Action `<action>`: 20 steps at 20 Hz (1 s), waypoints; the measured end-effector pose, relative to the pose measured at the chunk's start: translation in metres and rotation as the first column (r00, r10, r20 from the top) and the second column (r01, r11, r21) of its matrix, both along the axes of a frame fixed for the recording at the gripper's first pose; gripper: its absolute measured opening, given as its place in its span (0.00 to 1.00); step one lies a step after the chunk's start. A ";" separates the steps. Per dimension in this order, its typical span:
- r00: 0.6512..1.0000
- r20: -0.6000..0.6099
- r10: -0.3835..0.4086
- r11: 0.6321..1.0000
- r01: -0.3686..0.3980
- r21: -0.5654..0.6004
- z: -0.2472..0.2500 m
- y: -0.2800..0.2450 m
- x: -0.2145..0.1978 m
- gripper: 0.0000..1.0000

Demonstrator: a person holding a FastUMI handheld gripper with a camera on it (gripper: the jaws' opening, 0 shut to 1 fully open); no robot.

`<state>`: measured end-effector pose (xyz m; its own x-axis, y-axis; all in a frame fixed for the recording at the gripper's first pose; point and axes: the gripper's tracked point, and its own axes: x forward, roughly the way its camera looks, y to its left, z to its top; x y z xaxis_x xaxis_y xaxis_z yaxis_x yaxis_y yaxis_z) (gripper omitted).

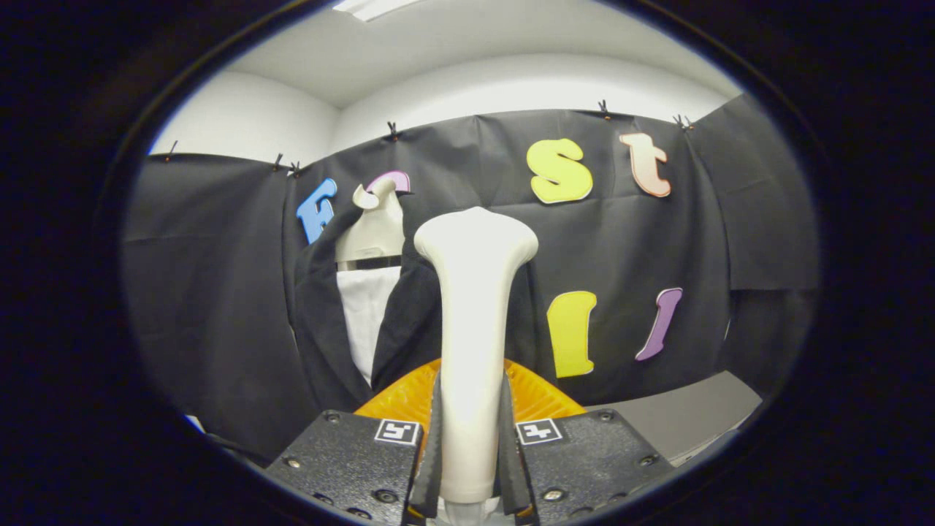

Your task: Iron the clothes twice with a garment steamer, once on the left side and once on the right side.

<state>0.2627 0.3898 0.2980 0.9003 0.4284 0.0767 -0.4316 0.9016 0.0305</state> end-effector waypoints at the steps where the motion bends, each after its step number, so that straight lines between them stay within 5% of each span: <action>1: 1.000 -0.002 -0.004 1.000 0.004 -0.003 0.001 0.004 0.003 0.35; 8: 0.999 -0.038 -0.033 0.998 0.031 -0.055 -0.006 0.030 0.028 0.35; 20: 0.998 -0.044 -0.042 0.992 0.037 -0.119 -0.054 0.034 0.008 0.35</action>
<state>0.2710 0.4241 0.2438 0.9182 0.3958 -0.0147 -0.3960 0.9164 -0.0576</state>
